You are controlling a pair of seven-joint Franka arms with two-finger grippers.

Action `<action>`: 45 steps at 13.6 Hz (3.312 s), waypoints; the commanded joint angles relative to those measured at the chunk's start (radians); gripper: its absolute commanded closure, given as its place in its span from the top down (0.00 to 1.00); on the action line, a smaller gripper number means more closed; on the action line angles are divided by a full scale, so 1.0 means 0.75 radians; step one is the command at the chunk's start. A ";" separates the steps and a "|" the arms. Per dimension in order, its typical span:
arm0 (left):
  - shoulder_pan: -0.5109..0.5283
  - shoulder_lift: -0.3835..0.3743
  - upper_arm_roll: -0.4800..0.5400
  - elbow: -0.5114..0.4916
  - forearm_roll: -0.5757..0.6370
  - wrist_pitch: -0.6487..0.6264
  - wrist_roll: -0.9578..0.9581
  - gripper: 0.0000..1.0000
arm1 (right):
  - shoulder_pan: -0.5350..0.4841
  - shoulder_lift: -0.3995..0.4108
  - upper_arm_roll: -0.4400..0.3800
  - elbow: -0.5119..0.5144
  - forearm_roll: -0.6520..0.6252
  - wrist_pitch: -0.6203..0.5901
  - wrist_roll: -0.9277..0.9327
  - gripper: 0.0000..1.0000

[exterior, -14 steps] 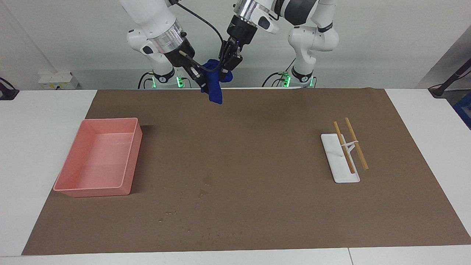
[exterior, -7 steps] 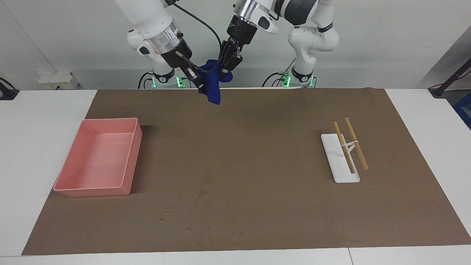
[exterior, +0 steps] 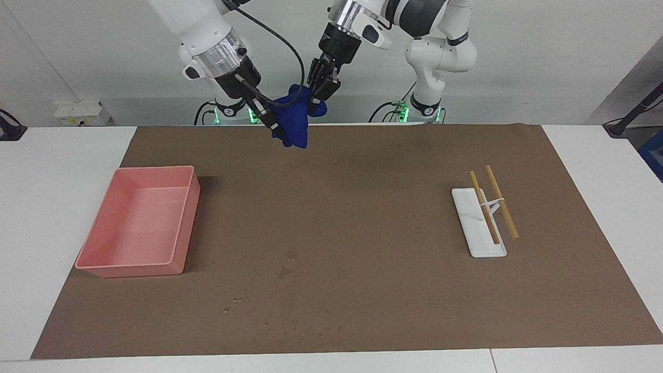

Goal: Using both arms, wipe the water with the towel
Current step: 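Grasp the blue cloth with the right gripper while the left gripper releases, then lower the blue cloth with the right gripper while the left gripper withdraws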

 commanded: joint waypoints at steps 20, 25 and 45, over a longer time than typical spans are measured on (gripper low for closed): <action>0.583 -0.033 0.030 -0.035 0.017 -0.225 0.099 1.00 | -0.021 0.802 0.008 0.510 -0.238 0.696 -0.374 0.00; 0.684 -0.084 0.032 -0.129 0.017 -0.292 0.664 1.00 | -0.056 1.025 0.001 0.537 -0.244 0.972 -0.704 0.00; 0.807 -0.199 0.210 -0.295 0.282 -0.599 2.914 1.00 | 0.026 0.778 0.005 -0.246 -0.240 0.817 -0.745 0.00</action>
